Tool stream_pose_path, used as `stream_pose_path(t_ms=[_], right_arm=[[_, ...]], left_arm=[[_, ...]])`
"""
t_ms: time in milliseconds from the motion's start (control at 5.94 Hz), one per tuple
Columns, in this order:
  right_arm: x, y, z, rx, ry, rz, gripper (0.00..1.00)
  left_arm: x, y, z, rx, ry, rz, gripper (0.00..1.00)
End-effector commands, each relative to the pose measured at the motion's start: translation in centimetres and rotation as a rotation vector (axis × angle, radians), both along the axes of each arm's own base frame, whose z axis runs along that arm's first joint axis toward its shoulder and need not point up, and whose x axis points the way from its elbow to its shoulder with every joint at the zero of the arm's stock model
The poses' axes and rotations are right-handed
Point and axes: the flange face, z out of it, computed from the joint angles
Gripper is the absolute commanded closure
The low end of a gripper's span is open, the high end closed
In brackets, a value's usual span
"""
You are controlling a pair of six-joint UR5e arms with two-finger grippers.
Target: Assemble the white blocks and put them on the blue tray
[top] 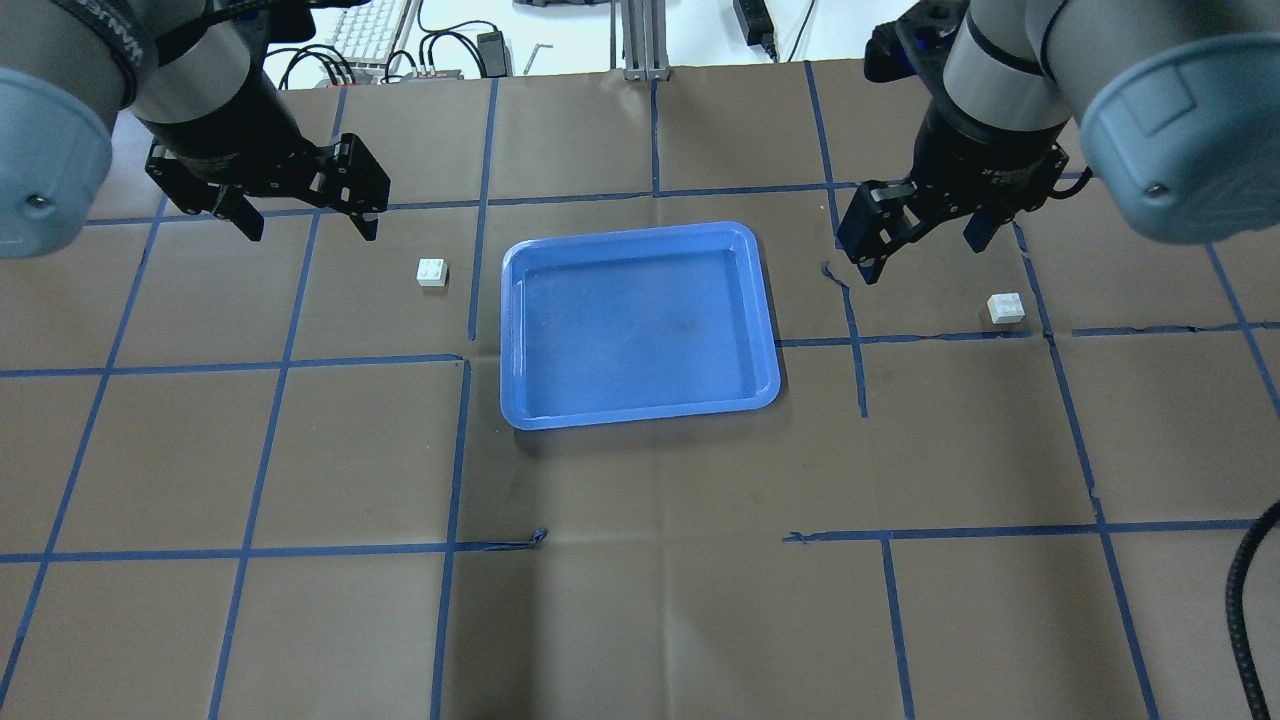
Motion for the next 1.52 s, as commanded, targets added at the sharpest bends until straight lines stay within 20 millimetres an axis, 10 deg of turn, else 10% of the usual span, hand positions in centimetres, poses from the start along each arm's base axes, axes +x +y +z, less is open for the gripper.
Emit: stream_pose_path(t_ms=[0, 842, 1347], right_arm=[[-1.8, -0.6, 0.0, 0.004, -0.005, -0.102, 0.0], [-4.0, -2.5, -1.7, 0.024, 0.003, 0.048, 0.0], [-13.5, -7.5, -5.6, 0.018, -0.025, 0.539, 0.0]], left_arm=[[0.0, 0.1, 0.0, 0.0, -0.003, 0.0, 0.0], [1.8, -1.4, -1.1, 0.021, 0.0, 0.018, 0.0], [4.3, -17.5, -20.1, 0.023, 0.013, 0.036, 0.0]])
